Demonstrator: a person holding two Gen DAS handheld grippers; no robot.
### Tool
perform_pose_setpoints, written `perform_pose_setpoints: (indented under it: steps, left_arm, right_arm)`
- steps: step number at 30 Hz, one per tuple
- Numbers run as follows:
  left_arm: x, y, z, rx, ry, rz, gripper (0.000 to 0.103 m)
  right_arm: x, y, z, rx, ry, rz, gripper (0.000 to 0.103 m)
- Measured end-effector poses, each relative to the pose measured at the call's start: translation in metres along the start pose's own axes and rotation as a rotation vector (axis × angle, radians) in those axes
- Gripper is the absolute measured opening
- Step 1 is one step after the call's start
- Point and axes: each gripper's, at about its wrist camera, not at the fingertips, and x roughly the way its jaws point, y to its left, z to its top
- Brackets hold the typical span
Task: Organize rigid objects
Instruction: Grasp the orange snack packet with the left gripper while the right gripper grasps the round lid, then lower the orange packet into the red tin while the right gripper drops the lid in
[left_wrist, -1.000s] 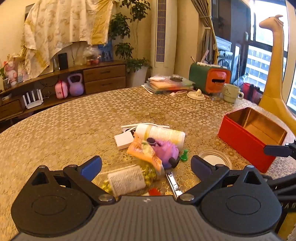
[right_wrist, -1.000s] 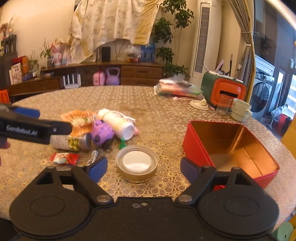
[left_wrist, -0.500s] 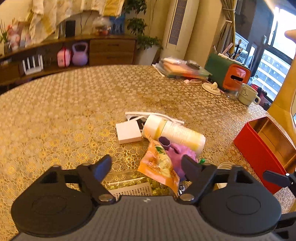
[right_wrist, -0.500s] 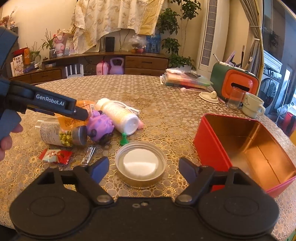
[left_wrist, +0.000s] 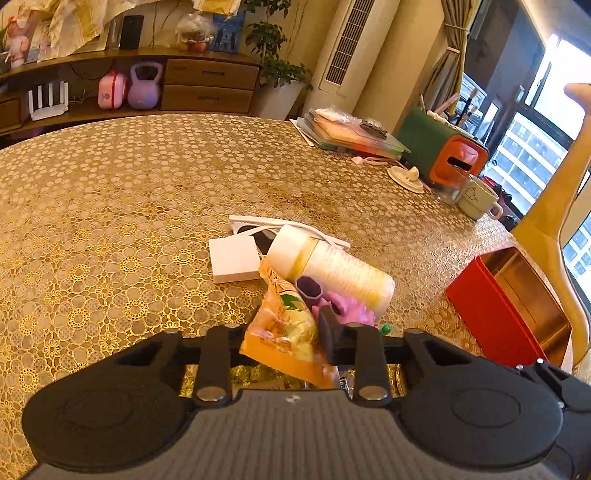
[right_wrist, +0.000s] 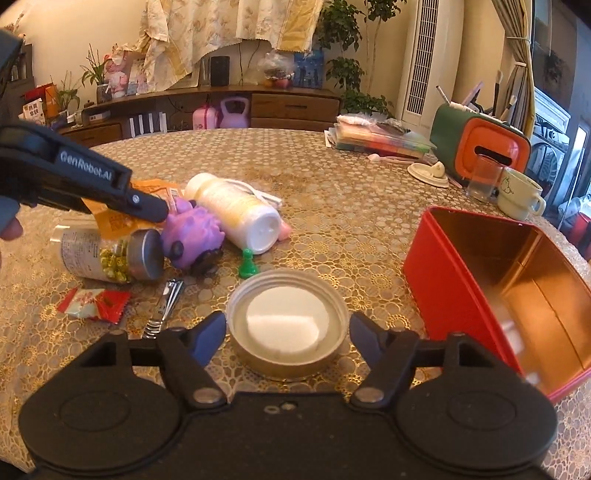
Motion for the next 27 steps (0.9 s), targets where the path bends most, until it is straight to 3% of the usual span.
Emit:
perform_pose_setpoints:
  steps: [3,5,8,12,27]
  left_arm:
    - [-0.001,0.0,0.0,-0.007,-0.002,0.002,0.027]
    - [-0.002,-0.001,-0.001,-0.001,-0.012,0.013,0.025]
    - [-0.003,0.0,-0.001,0.0,-0.021,0.021,0.023]
    - [-0.005,0.0,0.0,0.008,-0.03,0.035,0.023]
    - [-0.048,-0.006,0.02,0.03,-0.151,0.087,0.022]
  right_arm:
    - [0.001,-0.001,0.001,0.01,0.003,-0.003,0.075]
    - [0.005,-0.001,0.001,0.017,0.012,-0.02,0.085]
    - [0.011,-0.004,0.0,0.039,0.032,-0.018,0.086]
    - [0.014,-0.009,0.0,0.095,0.047,0.019,0.075]
    - [-0.031,-0.016,0.014,0.121,-0.029,0.027,0.075]
